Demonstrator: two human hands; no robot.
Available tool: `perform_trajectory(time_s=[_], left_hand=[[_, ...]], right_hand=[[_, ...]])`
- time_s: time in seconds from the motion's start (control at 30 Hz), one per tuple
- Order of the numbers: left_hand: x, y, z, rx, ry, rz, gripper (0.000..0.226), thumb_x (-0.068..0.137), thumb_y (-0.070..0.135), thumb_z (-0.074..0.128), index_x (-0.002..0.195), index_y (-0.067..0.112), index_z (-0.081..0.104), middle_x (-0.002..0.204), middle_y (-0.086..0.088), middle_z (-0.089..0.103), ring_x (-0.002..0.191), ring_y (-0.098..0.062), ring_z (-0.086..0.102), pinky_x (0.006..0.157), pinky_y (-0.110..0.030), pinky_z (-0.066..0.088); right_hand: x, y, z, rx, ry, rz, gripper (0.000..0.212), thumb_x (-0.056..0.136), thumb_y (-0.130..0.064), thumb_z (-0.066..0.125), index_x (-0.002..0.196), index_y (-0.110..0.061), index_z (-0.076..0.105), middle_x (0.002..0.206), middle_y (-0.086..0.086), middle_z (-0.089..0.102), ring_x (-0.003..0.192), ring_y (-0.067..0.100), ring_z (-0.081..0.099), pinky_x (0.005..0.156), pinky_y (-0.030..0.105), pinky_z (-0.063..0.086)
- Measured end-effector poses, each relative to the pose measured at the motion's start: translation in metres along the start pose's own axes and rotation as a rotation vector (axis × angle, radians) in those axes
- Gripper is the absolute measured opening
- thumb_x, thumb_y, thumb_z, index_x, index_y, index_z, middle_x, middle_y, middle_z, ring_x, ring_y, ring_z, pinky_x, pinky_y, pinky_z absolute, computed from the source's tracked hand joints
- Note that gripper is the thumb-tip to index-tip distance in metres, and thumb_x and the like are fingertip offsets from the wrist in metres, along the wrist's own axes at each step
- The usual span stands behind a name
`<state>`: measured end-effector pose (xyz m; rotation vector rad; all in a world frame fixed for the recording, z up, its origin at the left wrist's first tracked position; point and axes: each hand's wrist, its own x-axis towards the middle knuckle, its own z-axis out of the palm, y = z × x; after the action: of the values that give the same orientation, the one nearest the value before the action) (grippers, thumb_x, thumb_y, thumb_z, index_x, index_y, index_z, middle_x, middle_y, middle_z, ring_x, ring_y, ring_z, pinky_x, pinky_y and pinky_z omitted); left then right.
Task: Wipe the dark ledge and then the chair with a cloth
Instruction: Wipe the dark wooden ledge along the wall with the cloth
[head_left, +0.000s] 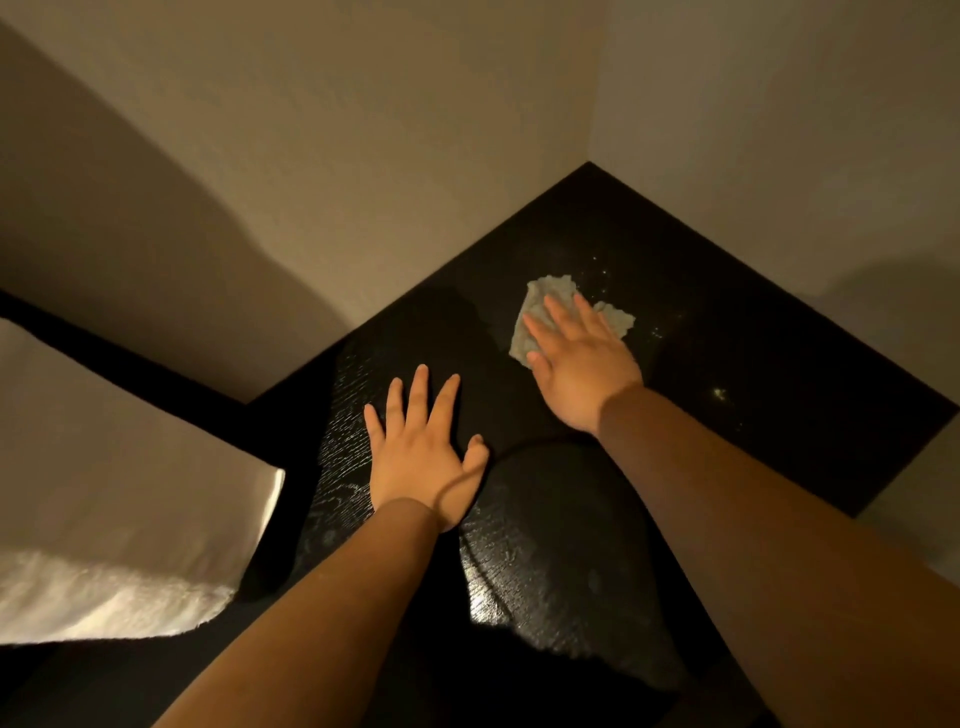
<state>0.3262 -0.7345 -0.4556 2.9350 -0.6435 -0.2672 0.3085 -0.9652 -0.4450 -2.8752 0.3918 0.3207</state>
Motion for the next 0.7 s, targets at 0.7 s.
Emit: perform_trajectory(time_s=[0.7], left_hand=[[0.005,0.002,-0.003,-0.039,0.009,-0.042,0.083,0.093,0.071,0.032,0.166,0.042,0.008,0.176,0.007,-0.006,0.161,-0.019,-0.014,0.129,-0.053,-0.009]], right_hand=[[-0.027,-0.039,0.023,-0.012,0.062,-0.303,0.057,0.105,-0.046,0.026,0.161,-0.037,0.025,0.171,-0.003,0.012,0.158,0.028,0.001,0.128,0.043,0.003]])
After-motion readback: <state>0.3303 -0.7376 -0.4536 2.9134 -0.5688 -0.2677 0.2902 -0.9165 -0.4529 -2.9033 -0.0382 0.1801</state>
